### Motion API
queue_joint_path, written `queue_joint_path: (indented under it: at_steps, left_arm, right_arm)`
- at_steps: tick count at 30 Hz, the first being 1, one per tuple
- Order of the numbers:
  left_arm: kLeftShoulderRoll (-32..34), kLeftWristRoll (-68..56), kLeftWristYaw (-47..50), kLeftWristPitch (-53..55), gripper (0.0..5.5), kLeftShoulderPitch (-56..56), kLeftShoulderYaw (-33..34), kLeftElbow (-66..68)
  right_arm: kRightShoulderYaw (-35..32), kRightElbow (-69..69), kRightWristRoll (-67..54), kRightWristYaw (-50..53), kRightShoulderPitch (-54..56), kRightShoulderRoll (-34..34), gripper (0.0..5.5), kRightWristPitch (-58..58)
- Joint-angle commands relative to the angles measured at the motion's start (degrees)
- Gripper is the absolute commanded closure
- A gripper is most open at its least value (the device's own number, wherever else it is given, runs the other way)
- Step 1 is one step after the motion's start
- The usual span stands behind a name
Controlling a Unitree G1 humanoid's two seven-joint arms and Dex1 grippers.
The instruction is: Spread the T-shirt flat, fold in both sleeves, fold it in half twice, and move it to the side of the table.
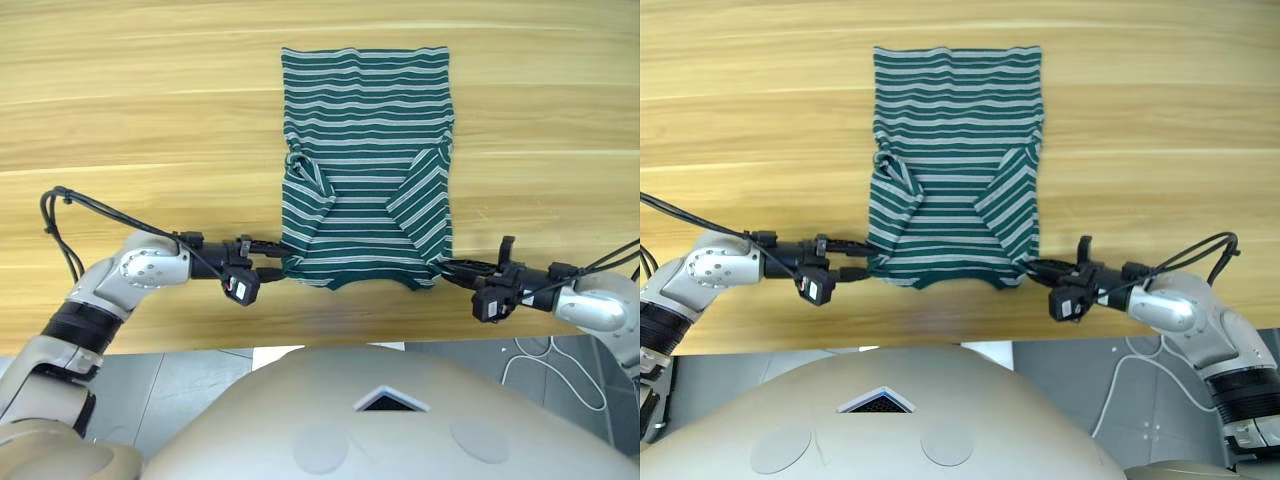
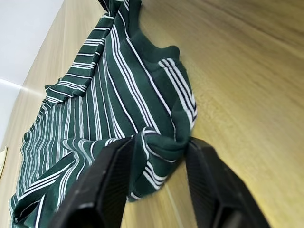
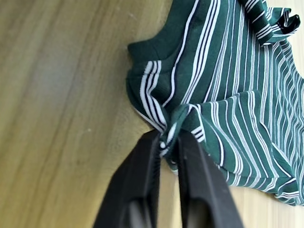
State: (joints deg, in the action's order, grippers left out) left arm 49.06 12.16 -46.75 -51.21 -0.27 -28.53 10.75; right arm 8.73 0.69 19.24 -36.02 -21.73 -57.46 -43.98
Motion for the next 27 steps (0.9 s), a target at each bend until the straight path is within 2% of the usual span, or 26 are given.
queue_joint_path:
  at_steps: [1, 10, 15, 19, 27]
  left_arm:
    - [-0.5, 6.7, -1.7, 2.3, 4.19, 0.0, -2.7, 4.4]
    - [0.6, 4.9, -2.6, 1.7, 5.44, 0.6, -3.5, 3.7]
    - [1.8, 2.1, -3.6, 2.1, 5.50, 1.4, -3.2, 1.2]
    - [3.3, -1.4, -2.8, 2.4, 5.50, 3.3, -1.2, -3.6]
    - [13.0, -16.3, -3.2, -1.9, 5.50, 11.5, 4.2, -17.6]
  right_arm:
    - [1.0, -0.9, 2.2, -0.2, -0.5, 0.3, 5.48, 1.5]
    - [1.2, -0.8, 1.9, 0.4, -0.5, 0.1, 5.48, 1.5]
    - [0.8, -0.8, 1.5, 0.9, -0.9, -0.2, 5.48, 1.0]
    - [-1.9, 2.7, -3.2, 1.5, -3.9, -1.6, 5.48, -1.4]
    - [-9.4, 12.1, -18.6, 0.4, -16.2, -8.3, 5.48, -15.3]
